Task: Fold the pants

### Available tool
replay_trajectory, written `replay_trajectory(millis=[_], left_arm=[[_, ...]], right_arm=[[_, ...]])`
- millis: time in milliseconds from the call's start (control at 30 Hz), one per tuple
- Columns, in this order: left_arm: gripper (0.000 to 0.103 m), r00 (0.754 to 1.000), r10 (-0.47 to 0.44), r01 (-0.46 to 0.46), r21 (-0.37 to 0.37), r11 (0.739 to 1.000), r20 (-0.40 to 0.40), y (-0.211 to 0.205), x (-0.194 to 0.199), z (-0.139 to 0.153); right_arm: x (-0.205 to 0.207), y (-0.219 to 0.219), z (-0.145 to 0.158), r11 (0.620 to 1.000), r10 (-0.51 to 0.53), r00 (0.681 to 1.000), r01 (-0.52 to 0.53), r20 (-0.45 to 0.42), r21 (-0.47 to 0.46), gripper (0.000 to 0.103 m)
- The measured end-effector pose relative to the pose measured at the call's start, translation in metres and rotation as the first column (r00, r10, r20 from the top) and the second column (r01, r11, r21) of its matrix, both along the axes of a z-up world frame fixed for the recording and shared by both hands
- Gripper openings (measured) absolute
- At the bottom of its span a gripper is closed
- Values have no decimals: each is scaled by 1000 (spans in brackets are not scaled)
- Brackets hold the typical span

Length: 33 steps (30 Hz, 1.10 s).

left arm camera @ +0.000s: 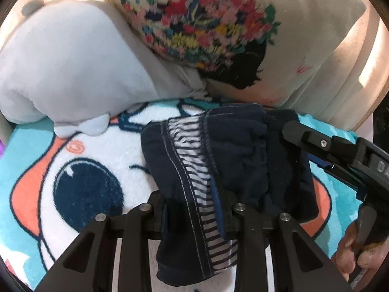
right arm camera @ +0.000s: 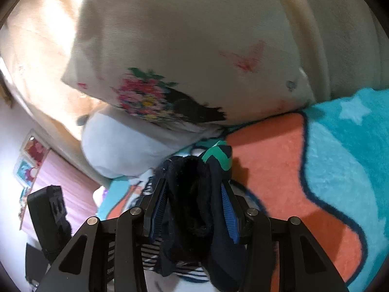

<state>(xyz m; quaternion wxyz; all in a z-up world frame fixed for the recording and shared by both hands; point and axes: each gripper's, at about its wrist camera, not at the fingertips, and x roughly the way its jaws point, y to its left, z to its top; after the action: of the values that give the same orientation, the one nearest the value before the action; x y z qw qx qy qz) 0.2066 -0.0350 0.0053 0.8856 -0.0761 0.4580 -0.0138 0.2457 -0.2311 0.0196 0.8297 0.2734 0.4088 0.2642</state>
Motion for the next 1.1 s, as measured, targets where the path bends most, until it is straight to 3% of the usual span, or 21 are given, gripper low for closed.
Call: replay_trajectory(millis=[100, 200, 367, 667, 700, 733, 833, 1100], left_arm=[[30, 1000, -4, 4, -47, 999, -11, 6, -5, 0], [40, 1000, -3, 3, -85, 996, 3, 12, -16, 6], [44, 999, 45, -43, -151, 988, 15, 32, -37, 14], [46, 995, 101, -101, -154, 983, -4, 45, -58, 7], [46, 995, 104, -104, -153, 983, -3, 45, -59, 7], [46, 994, 107, -106, -150, 983, 0, 44, -61, 9], [46, 993, 115, -113, -147, 983, 5, 45, -65, 11], [46, 993, 118, -115, -125, 985, 12, 39, -63, 8]], right_arm=[[3, -9, -9, 998, -56, 998, 55, -26, -38, 49], [-2, -18, 0, 995, -90, 996, 91, 2, -33, 49], [-18, -14, 14, 999, -34, 998, 35, 50, -13, 56], [-17, 8, -14, 992, -15, 999, 12, -28, -123, 60], [-15, 8, -16, 995, -2, 999, -1, -35, -98, 52], [-14, 8, -16, 997, 8, 999, -10, -39, -75, 33], [-15, 5, -15, 999, 15, 999, -16, -39, -30, 19], [-24, -11, -16, 996, -64, 996, 60, -66, -67, 18]])
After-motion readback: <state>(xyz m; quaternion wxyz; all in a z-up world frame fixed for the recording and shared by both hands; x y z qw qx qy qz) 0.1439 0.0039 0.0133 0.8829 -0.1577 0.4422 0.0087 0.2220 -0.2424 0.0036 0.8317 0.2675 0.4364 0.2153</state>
